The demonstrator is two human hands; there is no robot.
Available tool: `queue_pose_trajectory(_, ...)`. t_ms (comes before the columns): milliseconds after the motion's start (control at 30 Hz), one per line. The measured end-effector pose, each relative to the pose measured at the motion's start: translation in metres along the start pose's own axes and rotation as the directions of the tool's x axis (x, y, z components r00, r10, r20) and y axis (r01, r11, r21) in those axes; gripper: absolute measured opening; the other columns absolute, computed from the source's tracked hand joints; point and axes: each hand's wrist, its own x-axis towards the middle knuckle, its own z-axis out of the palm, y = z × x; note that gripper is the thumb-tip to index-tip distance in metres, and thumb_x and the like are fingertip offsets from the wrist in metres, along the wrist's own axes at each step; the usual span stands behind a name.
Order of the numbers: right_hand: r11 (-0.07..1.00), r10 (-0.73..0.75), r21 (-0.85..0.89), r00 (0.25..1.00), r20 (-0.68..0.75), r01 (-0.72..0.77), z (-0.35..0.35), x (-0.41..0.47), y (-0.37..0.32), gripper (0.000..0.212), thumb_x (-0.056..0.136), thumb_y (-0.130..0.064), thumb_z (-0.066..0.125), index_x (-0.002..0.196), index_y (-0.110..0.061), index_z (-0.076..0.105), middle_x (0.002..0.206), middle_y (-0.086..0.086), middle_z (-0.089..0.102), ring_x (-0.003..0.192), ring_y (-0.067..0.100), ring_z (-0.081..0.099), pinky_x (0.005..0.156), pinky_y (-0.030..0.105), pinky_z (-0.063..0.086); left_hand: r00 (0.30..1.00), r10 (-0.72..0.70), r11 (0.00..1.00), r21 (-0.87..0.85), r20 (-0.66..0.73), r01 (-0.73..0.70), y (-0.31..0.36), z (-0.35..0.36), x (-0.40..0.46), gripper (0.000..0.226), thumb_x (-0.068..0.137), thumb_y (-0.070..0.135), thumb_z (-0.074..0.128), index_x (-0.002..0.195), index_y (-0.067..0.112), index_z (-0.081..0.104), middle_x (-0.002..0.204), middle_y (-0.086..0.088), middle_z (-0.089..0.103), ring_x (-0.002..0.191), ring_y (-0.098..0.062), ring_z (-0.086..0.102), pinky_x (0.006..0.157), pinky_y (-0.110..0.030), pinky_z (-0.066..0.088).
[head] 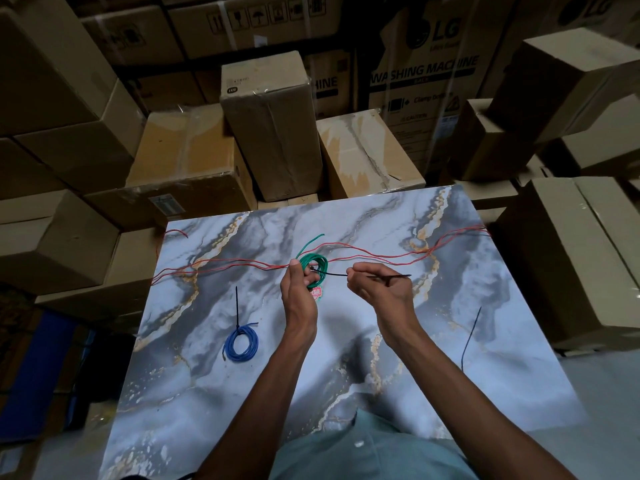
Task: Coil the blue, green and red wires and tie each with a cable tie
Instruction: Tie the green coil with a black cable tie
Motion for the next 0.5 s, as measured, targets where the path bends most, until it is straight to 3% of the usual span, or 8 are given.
queue_pose_trajectory(300, 0.911, 0.229, 0.343, 0.973, 0.039, -0.229, 0.018, -0.004, 0.004, 0.016, 0.086, 0.018, 0.065, 0.092, 0.003, 0.065, 0.08, 0.019, 0.073, 0.078, 0.028, 0.074, 0.08, 0.031, 0.064, 0.996, 0.079, 0.991, 0.107, -0.039, -0.075, 0.002, 0.005, -0.013, 0.037, 0.107, 0.035, 0.038, 0.079, 0.017, 0.055, 0.073, -0.003, 0.052, 0.07, -0.015, 0.051, 0.072, -0.033, 0.041)
queue_pose_trajectory(500, 0.879, 0.286, 0.366, 0.952, 0.107, -0.305, 0.02, -0.004, 0.004, 0.018, 0.087, 0.018, 0.063, 0.098, 0.003, 0.062, 0.085, 0.02, 0.073, 0.08, 0.026, 0.076, 0.077, 0.028, 0.063, 0.996, 0.085, 0.988, 0.135, -0.036, -0.08, 0.0, 0.005, -0.013, 0.041, 0.099, 0.04, 0.045, 0.066, 0.019, 0.052, 0.061, 0.004, 0.054, 0.065, -0.017, 0.05, 0.073, -0.037, 0.041)
